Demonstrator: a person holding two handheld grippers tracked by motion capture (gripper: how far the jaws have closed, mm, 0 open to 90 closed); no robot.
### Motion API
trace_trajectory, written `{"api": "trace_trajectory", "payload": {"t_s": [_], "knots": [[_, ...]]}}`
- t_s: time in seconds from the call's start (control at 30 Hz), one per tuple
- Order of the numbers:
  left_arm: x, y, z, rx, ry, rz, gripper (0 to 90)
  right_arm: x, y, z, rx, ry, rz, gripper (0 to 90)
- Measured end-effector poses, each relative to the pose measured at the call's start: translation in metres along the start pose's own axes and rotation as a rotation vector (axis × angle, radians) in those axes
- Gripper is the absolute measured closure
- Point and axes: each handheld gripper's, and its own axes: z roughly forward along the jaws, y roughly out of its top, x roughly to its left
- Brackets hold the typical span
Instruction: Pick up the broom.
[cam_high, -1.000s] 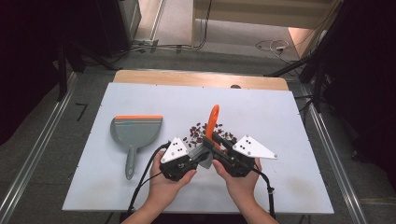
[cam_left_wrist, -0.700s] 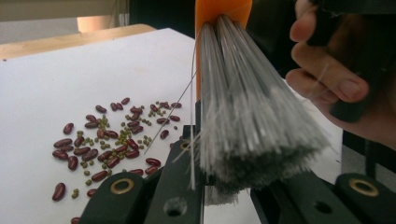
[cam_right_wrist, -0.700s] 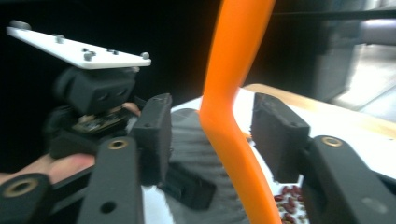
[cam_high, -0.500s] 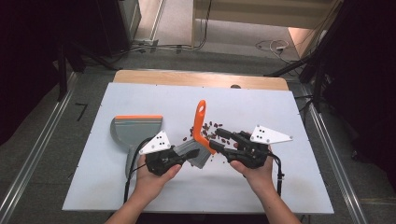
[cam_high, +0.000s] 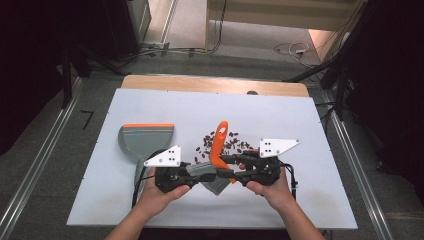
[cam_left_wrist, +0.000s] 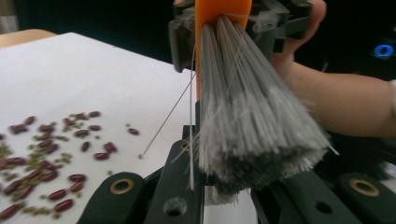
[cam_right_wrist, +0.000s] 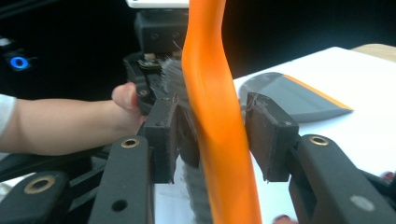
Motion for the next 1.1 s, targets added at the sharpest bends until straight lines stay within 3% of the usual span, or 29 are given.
{"api": "trace_trajectory", "payload": {"t_s": [0.17, 0.47, 0.57, 0.67, 0.77, 0.97, 1.1], "knots": [[-0.002, 0.000, 0.003, 0.011, -0.042, 0.010, 85.6, 0.002, -0.002, 0.005, 0.018, 0.068, 0.001, 60.5], [0.001, -0.001, 0.003, 0.020, -0.085, -0.005, 84.8, 0.002, -0.005, 0.007, 0.037, 0.089, -0.004, 68.3], [0.001, -0.001, 0.003, 0.019, -0.042, -0.005, 78.9, 0.003, -0.004, 0.007, 0.045, 0.052, 0.007, 68.6], [0.001, -0.002, 0.002, 0.022, 0.024, -0.011, 59.6, 0.002, -0.003, 0.006, 0.049, 0.021, 0.013, 68.7], [0.002, -0.005, -0.006, 0.004, 0.062, -0.013, 49.2, -0.001, -0.002, 0.001, 0.032, -0.021, 0.028, 68.8], [0.005, -0.007, -0.021, -0.004, 0.126, -0.014, 32.7, -0.008, -0.001, -0.010, 0.018, -0.141, 0.049, 68.7], [0.007, -0.010, -0.029, 0.000, 0.210, -0.027, 14.5, -0.012, -0.001, -0.017, 0.019, -0.221, 0.072, 68.8]]}}
